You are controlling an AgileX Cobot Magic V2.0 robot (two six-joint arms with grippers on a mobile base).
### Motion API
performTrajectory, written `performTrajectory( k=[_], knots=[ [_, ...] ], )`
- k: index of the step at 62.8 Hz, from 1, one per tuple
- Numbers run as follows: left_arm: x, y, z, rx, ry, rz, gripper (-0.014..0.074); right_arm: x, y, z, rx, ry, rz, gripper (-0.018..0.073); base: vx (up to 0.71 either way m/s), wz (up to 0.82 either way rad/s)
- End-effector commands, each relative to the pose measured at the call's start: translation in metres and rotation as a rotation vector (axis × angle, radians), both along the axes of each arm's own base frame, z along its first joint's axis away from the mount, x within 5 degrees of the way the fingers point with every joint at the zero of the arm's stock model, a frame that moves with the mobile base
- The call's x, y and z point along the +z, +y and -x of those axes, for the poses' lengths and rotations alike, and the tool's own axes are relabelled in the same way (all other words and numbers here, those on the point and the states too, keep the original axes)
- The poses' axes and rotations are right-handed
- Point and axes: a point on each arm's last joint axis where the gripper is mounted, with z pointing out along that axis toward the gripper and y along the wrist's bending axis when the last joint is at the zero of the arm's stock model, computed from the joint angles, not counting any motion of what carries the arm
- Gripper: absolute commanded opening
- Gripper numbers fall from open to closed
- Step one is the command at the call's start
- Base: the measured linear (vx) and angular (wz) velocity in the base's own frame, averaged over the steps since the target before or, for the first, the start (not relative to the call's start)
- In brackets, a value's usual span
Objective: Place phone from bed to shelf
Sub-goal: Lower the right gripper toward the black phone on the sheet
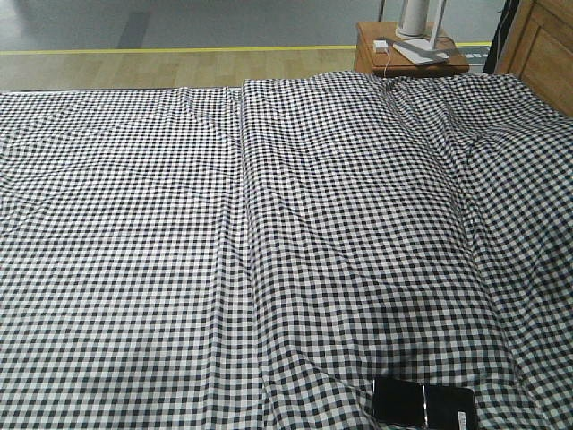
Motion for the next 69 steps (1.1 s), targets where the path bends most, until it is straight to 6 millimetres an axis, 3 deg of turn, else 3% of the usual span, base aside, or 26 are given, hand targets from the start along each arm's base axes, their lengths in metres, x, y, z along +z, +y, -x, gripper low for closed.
performTrajectory(
  k=[1,13,23,41,54,69],
  knots=[
    [0.004,0.0,0.0,0.003,-0.071,0.005,0.0001,0.003,-0.018,-0.015,-0.057,-0.012,-0.003,0.0666,0.0,0.0],
    [0.004,0.0,0.0,0.003,-0.071,0.005,0.0001,-0.032,-0.054,-0.041,-0.091,0.132,-0.097,0.0661,0.0,0.0],
    [0.004,0.0,0.0,0.003,-0.071,0.005,0.0001,-0.073,-0.083,-0.07,-0.067,0.209,-0.231,0.0654,0.0,0.0],
    [0.004,0.0,0.0,0.003,-0.071,0.005,0.0001,-0.146,-0.118,-0.122,0.034,0.278,-0.475,0.065,0.0,0.0],
    [0.004,0.0,0.0,0.003,-0.071,0.005,0.0001,-0.203,-0.124,-0.14,0.145,0.364,-0.59,0.0643,0.0,0.0],
    [0.004,0.0,0.0,0.003,-0.071,0.005,0.0001,-0.263,-0.12,-0.138,0.23,0.436,-0.668,0.0637,0.0,0.0]
  ],
)
